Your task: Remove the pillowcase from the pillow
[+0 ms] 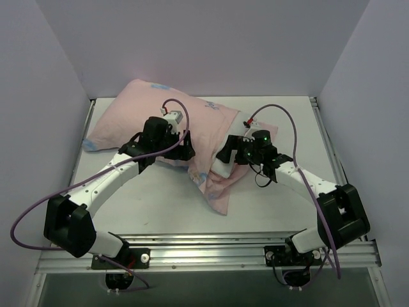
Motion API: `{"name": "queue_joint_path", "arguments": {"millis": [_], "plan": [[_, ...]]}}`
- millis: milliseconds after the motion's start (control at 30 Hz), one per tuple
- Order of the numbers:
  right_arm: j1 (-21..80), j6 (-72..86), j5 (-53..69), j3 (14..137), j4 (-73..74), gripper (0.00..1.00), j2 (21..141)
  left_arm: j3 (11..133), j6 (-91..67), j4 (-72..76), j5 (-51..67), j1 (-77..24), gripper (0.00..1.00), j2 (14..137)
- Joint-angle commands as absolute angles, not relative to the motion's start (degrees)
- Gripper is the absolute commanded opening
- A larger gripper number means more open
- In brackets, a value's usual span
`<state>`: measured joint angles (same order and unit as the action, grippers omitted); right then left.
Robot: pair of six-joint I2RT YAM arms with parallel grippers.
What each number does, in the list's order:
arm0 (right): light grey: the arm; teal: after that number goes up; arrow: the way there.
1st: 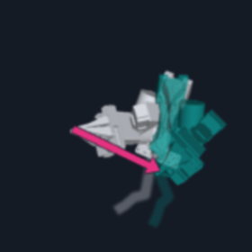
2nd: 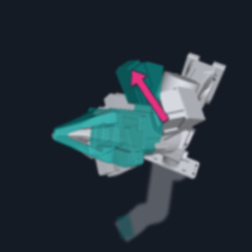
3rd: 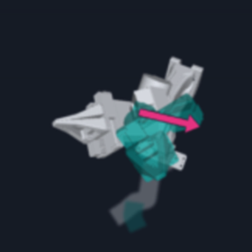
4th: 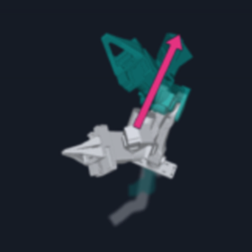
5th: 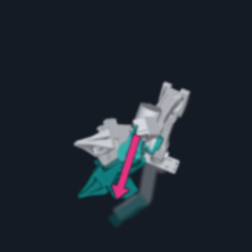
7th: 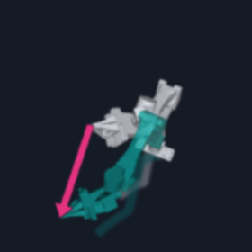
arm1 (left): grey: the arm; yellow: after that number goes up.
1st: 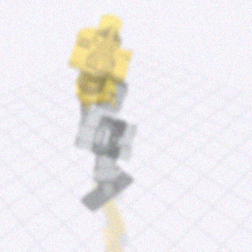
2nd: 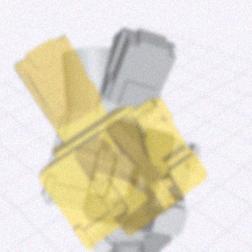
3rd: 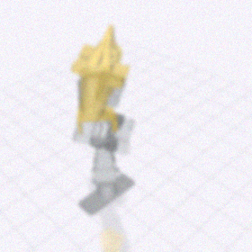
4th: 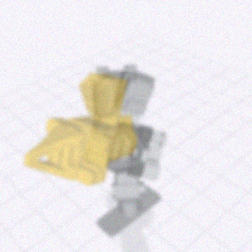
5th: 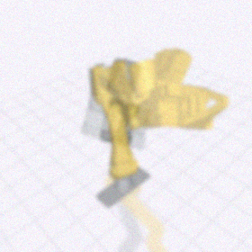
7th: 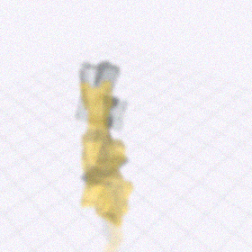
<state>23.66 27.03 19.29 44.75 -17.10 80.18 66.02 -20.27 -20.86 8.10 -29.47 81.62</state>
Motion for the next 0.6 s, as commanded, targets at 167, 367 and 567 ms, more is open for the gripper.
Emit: {"name": "queue_joint_path", "arguments": {"millis": [167,367,567], "plan": [[24.5,25.3,26.5,50.2,-24.1,0.94,86.0,65.7,-19.7,-18.5,10.2,-32.5,0.86,81.0],[24.6,25.3,25.8,50.0,-27.1,0.86,89.6,65.0,-20.0,-18.4,10.5,-33.8,0.86,81.6],[25.6,25.1,28.2,52.1,-26.8,0.09,90.6,64.1,-20.0,-17.9,10.7,-35.0,0.86,83.5]]}}
